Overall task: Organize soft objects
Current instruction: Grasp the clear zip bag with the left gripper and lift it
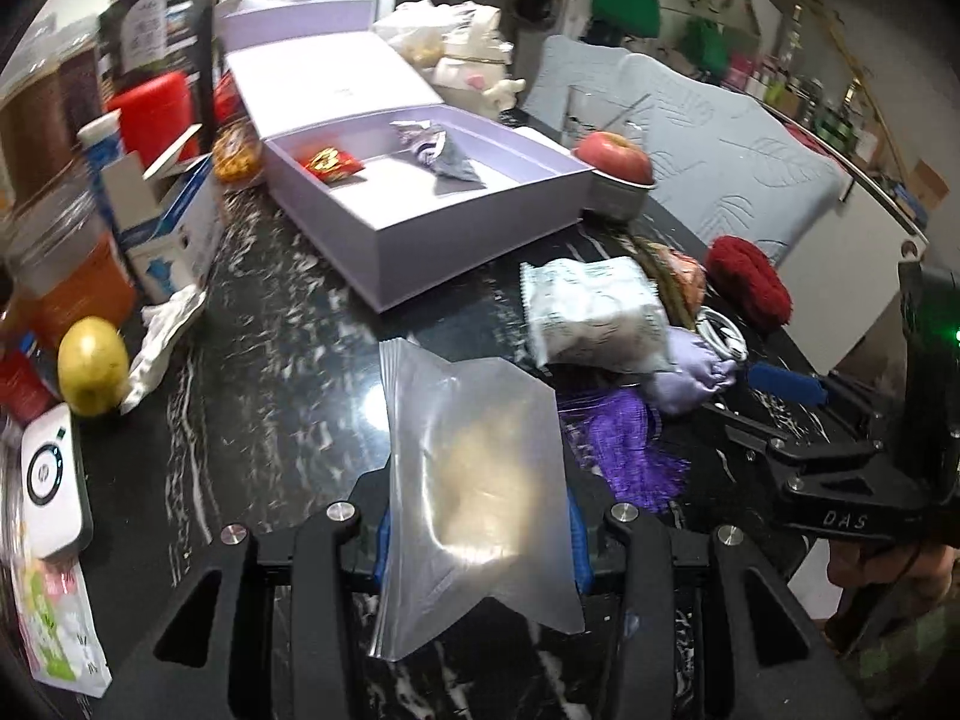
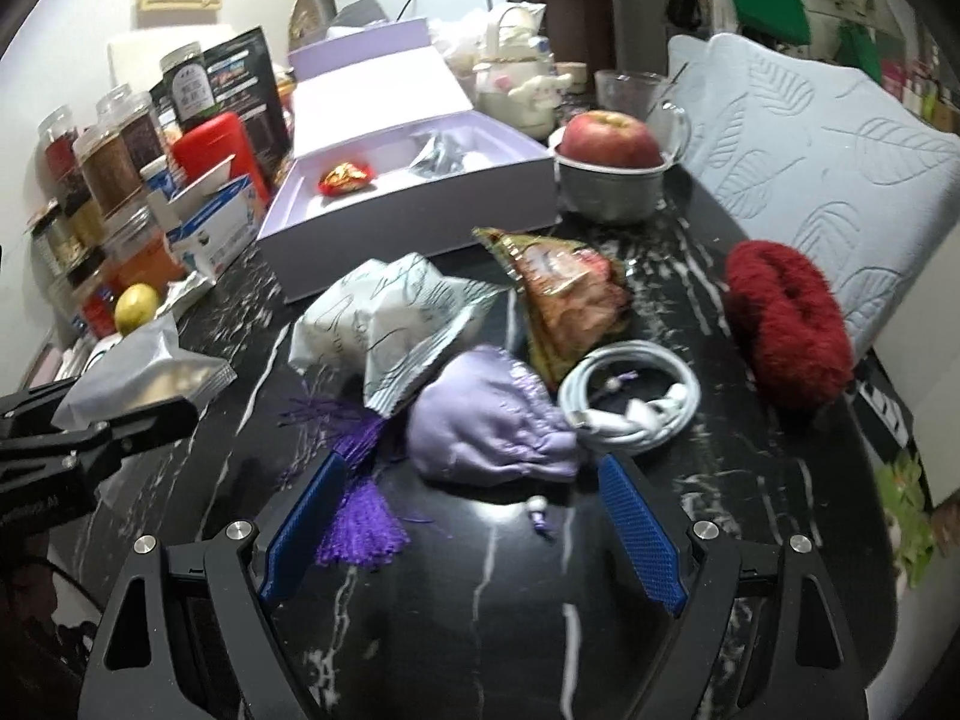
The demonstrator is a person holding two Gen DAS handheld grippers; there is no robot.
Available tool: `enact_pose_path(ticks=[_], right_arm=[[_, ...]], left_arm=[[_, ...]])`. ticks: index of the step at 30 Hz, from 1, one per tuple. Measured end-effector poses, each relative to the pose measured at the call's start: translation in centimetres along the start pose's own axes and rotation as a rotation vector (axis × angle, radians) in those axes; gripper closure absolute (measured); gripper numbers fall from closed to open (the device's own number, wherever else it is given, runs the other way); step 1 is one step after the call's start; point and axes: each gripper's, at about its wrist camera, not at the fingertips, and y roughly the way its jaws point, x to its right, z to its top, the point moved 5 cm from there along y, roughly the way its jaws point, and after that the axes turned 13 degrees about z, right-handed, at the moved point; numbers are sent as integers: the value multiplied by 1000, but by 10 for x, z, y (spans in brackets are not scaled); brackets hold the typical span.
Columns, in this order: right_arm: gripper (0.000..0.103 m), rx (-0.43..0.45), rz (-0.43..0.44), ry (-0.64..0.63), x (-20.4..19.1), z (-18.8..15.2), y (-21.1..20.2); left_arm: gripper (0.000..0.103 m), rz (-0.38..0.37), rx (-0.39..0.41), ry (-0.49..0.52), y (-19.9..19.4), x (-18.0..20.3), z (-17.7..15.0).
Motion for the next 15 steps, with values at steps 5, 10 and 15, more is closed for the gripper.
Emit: enact_pose_path(ticks=[5,10,15], right_arm=[[16,-19,-10,27,8,-2,18],[15,-22,-42,39,14,3,30],[12,-28,-34,33,11,9,37]], left_arm=[[61,9,-18,-27,6,-10,-4],[61,-5,-33,-29,10,-10,-6],[61,0,-32,-41,9,-13,-5]])
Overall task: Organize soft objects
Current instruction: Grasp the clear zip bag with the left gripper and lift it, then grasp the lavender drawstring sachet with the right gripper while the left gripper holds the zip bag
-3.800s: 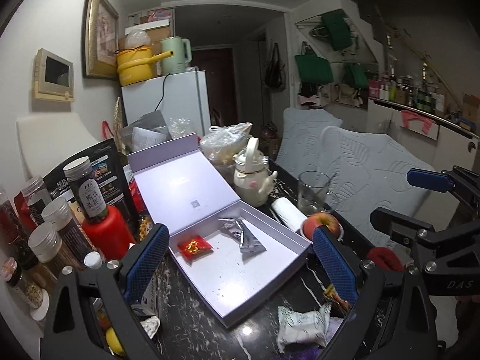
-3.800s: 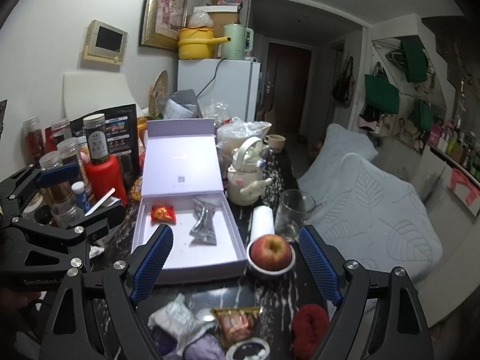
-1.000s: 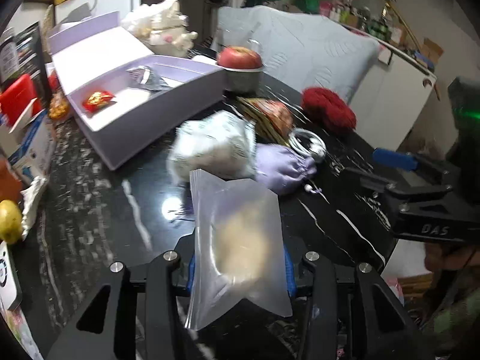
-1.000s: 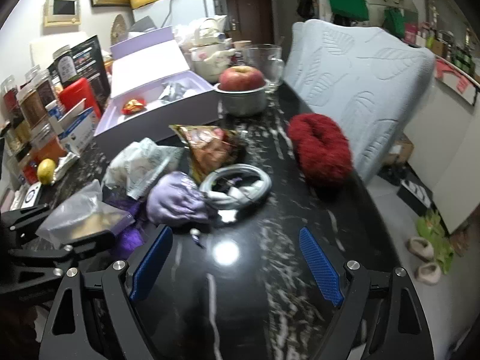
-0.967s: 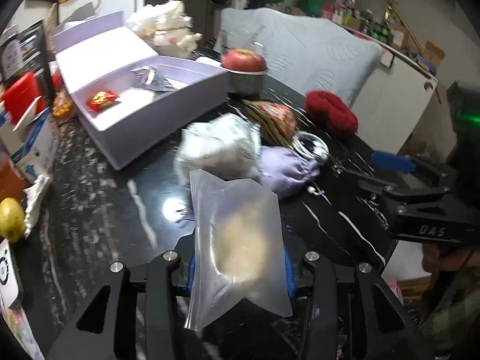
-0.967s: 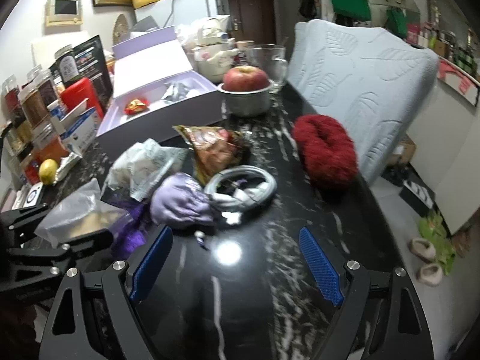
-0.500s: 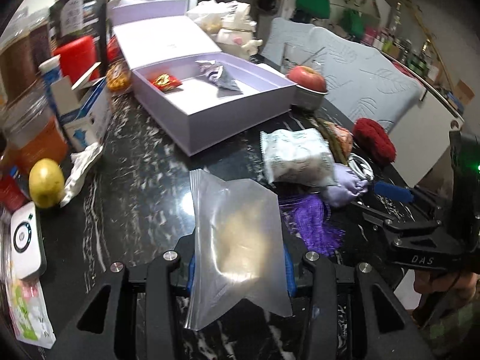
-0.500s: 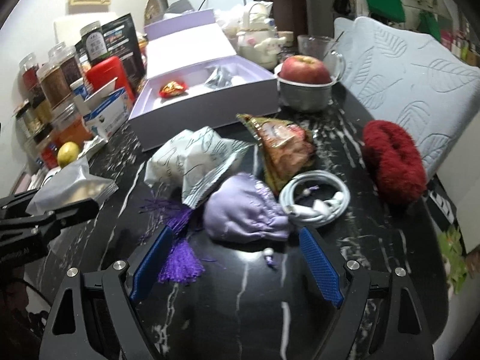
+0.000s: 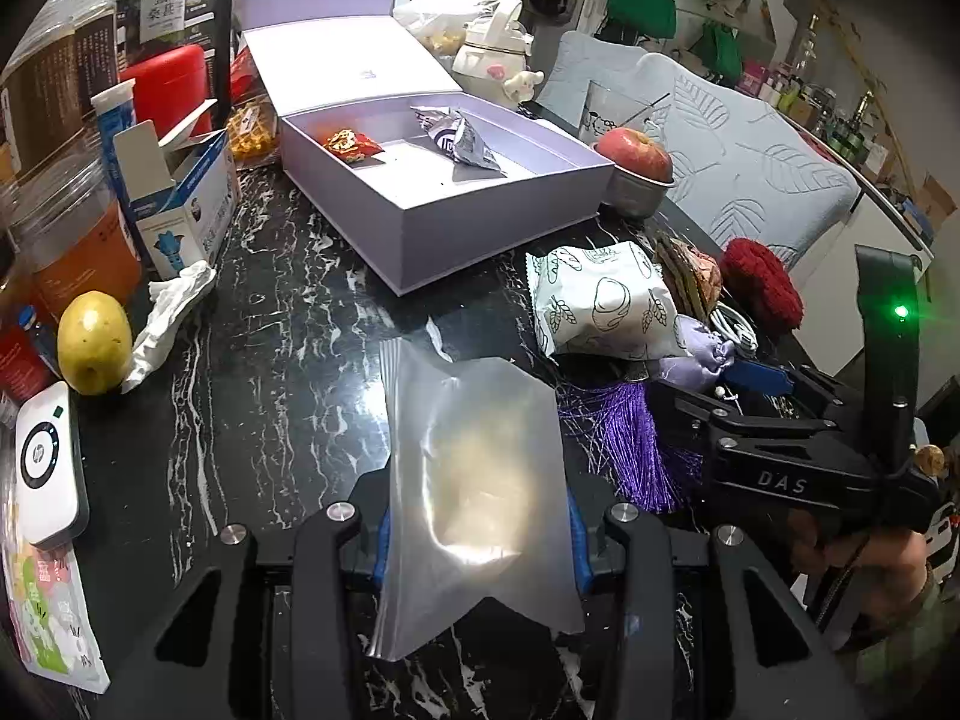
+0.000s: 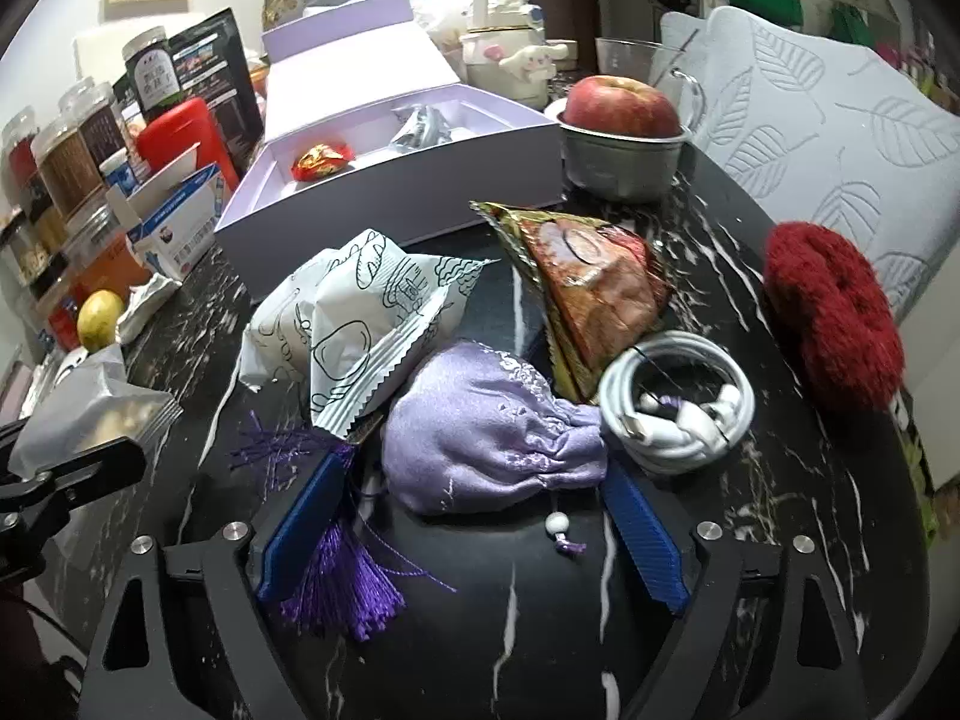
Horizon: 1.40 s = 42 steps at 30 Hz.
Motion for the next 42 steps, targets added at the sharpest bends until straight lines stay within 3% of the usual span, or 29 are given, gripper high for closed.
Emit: enact_pose_path(ticks=[3,5,6,10,19,26,29,32,34,38,40,42], right_arm=[[12,3,-25,-11,-1,3,5],[22,12,-62,-25,-1,3,5],[37,17,-83,-33,-1,3,4],[49,24,-53,-22,1,2,-2],[51,11,15,-1,-3,-21,-24],[51,4,6,37,2,-48,-52],[46,-1,-6,37,3,-57,-59],[31,20,-23,44,4,-61,-65],[14,52,-27,53,4,-60,-70],[11,119,-20,4,-8,-53,-76],[0,123,-31,-41,-17,-50,-72],[0,112,-55,-90,-25,-47,-64]], left_arm=[[61,2,-1,-8,-1,-2,0],[61,6,-1,-11,-2,-3,-1],[61,8,-1,-12,-2,-4,-1],[61,12,-1,-14,-3,-4,-3],[61,-5,12,5,-11,4,-7],[61,-32,17,30,-16,16,-11],[61,-45,12,45,-16,23,-13],[61,-54,7,57,-16,28,-15],[61,-57,4,62,-16,30,-16],[61,-51,8,62,-17,30,-16],[61,-46,11,58,-17,29,-16],[61,-40,9,52,-17,27,-15]])
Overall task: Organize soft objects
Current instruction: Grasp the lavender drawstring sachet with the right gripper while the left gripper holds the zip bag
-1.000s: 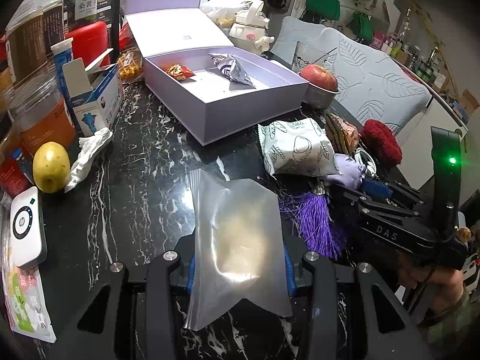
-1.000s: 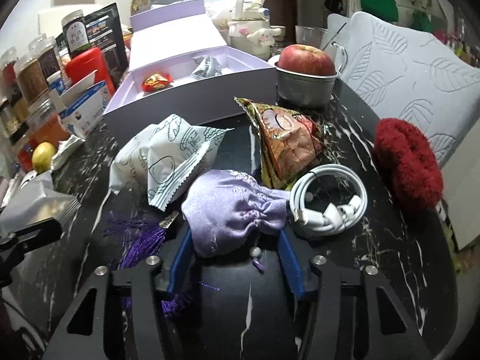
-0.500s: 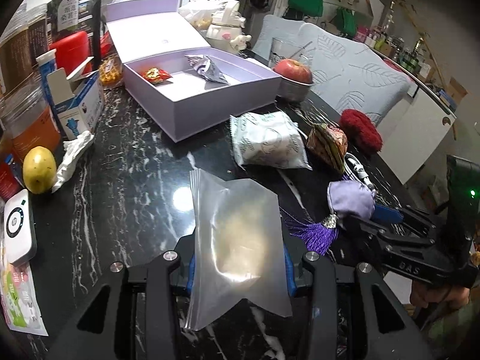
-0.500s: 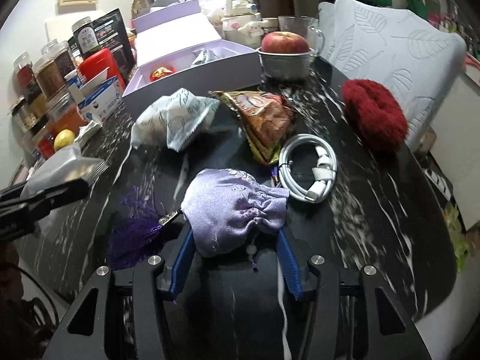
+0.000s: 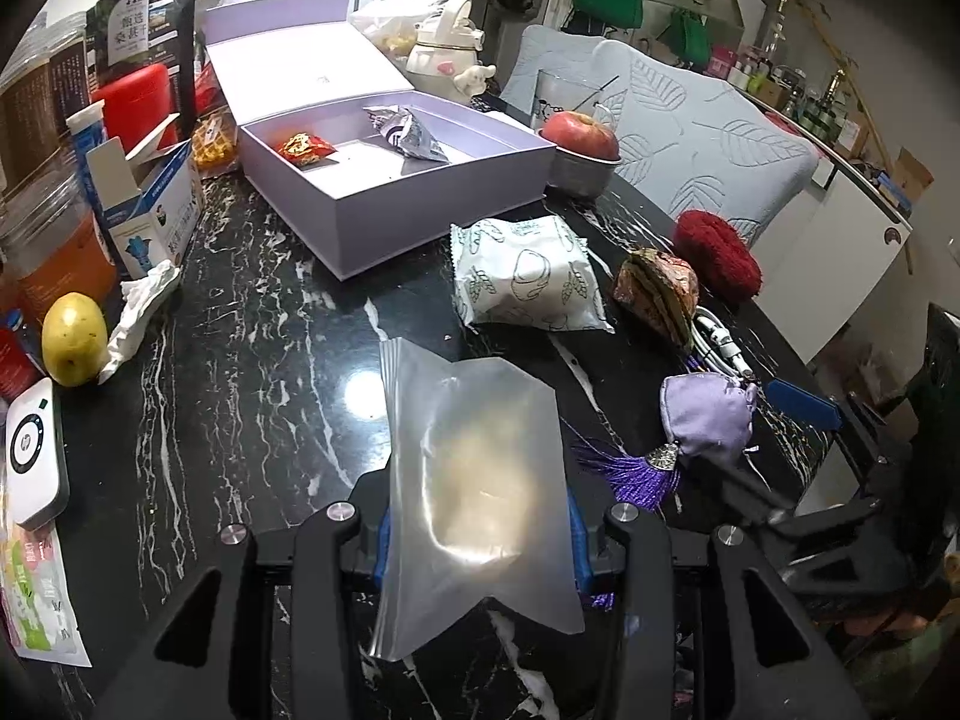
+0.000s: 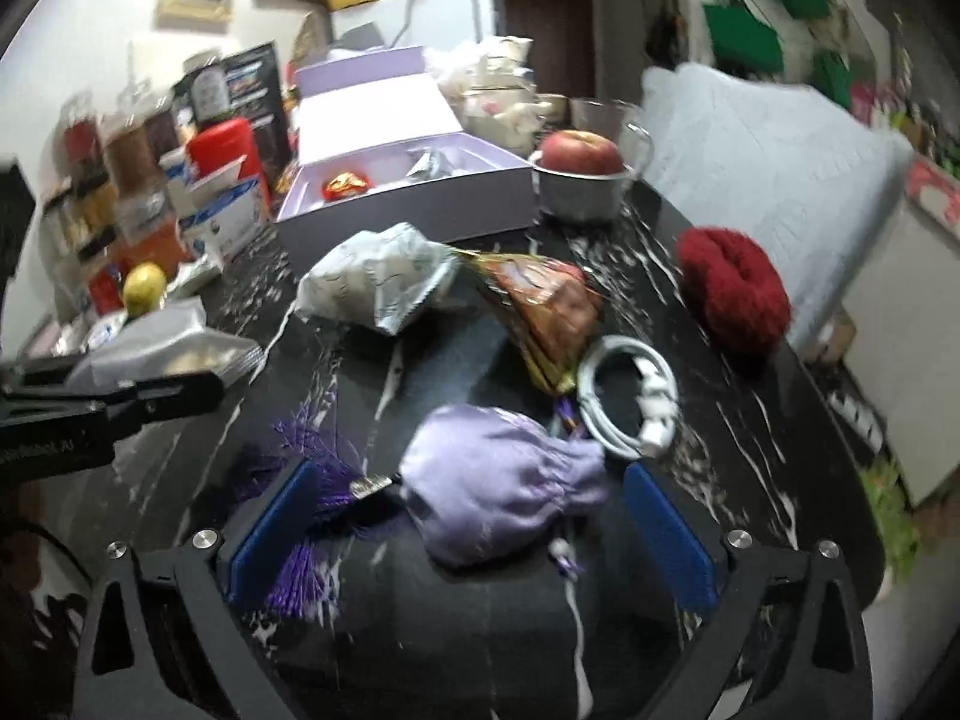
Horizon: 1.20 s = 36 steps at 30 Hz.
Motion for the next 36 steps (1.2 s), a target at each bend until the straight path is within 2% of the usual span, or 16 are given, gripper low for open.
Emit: enact_pose_path(ticks=[6,12,14,18,22,25,30,36], right_arm=[[0,-45,-83,-85,-11,-2,26],[0,-47,-87,-91,-7,-9,32],[6,-51,-55,-64,-4,-10,33],[30,-46,-24,-77,-5,-10,29],[42,-42,-6,-50,-4,-12,25],[44,-28,4,-23,-1,-13,20],[44,21,82,65,6,-12,3],[44,57,54,53,7,-11,-22]], left_arm=[[61,16,-10,-13,2,-5,-2],[61,16,-25,-19,6,-8,-3],[61,13,-28,-15,7,-7,-4],[61,7,-34,-12,9,-6,-4],[61,7,-32,-6,9,-4,-4],[61,10,-25,1,6,-3,-4],[61,14,-18,2,2,-3,-4],[61,10,-13,10,0,1,-4]])
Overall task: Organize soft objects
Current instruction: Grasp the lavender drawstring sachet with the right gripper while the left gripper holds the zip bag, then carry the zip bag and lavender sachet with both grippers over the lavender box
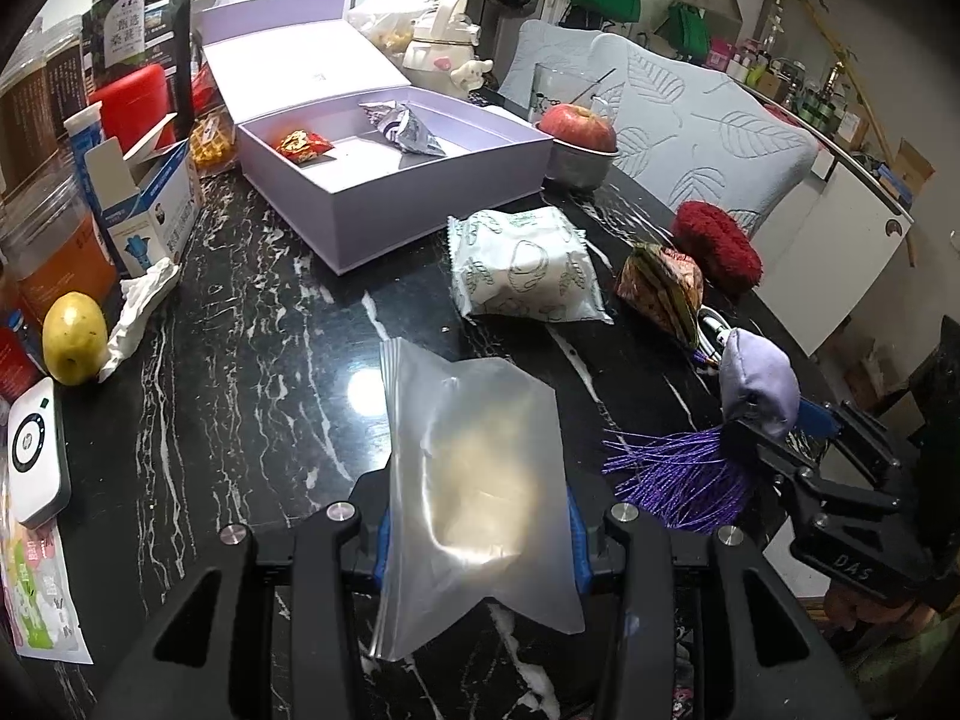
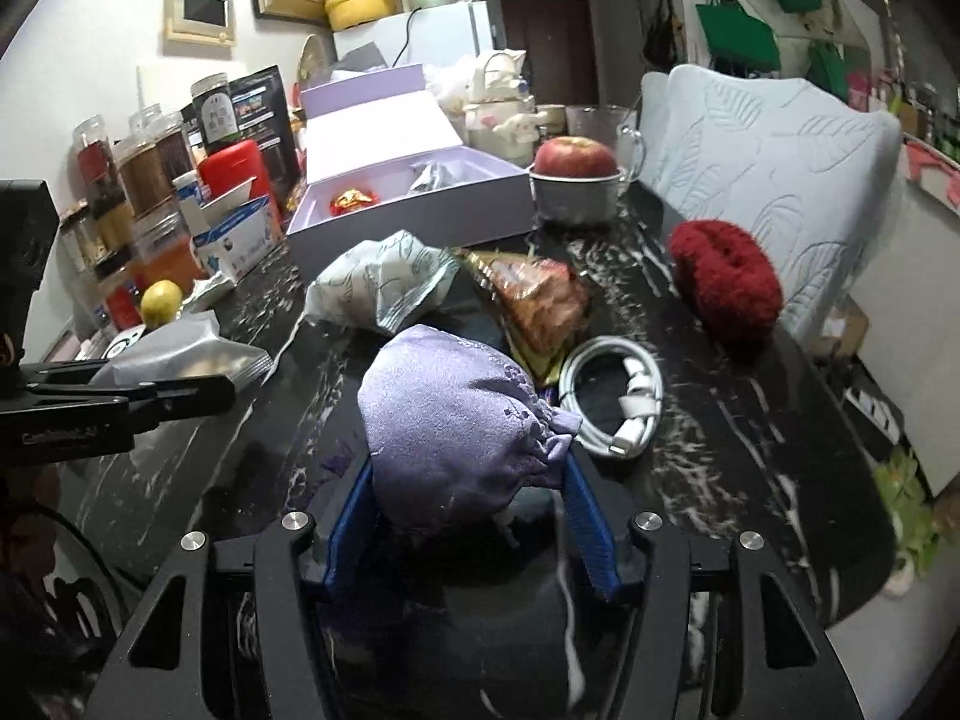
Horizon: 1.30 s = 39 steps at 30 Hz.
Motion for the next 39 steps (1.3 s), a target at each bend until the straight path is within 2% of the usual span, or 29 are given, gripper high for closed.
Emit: enact_pose_path(ticks=[11,19,23,29,39], right_arm=[[44,74,36,-36,-12,13,-27],[44,131,66,-75,-20,37,-40],[44,167,84,-102,-26,54,-48],[44,175,107,-125,-32,73,-47],[44,202,148,-169,-35,119,-39]], left_arm=[[61,-3,45,21,-14,7,5],[61,12,87,15,-25,3,14],[61,13,121,14,-32,0,26],[61,15,179,27,-45,0,48],[61,60,296,62,-65,-8,98]])
